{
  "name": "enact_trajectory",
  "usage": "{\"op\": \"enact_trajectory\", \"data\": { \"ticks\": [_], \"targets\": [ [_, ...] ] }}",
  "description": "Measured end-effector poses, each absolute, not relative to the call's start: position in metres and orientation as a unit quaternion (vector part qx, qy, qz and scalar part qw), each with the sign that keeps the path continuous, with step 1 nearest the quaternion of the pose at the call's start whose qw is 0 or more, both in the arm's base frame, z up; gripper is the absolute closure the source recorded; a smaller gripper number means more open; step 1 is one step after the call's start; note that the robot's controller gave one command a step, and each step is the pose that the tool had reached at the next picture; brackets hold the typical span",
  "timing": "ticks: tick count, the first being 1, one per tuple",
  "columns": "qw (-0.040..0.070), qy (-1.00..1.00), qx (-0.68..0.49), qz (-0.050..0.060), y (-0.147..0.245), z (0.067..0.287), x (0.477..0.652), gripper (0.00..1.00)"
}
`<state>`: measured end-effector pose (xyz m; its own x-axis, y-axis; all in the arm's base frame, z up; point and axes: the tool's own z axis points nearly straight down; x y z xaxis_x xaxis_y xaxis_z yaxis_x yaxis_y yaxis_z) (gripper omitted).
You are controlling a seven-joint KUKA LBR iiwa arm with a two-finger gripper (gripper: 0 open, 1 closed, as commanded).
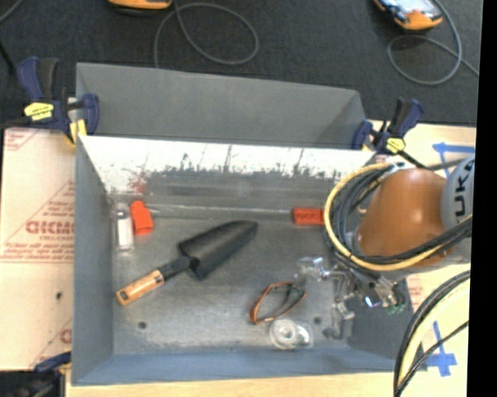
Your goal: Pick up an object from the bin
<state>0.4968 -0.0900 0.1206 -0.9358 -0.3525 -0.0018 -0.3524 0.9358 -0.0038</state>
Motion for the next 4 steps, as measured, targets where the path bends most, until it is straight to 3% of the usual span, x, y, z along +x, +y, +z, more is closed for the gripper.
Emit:
{"op": "enact_trajectory", "data": {
  "ticks": [1, 2, 3, 4],
  "targets": [
    [0.002, 0.967, -0.255, -0.001, -0.063, 0.114, 0.504, 0.0],
    [0.003, 0.958, -0.287, -0.002, -0.061, 0.112, 0.507, 0.0],
    [0.007, 0.989, -0.145, -0.001, -0.039, 0.091, 0.491, 1.0],
    [0.007, 0.989, -0.145, -0.002, -0.039, 0.091, 0.491, 1.0]
  ]
}}
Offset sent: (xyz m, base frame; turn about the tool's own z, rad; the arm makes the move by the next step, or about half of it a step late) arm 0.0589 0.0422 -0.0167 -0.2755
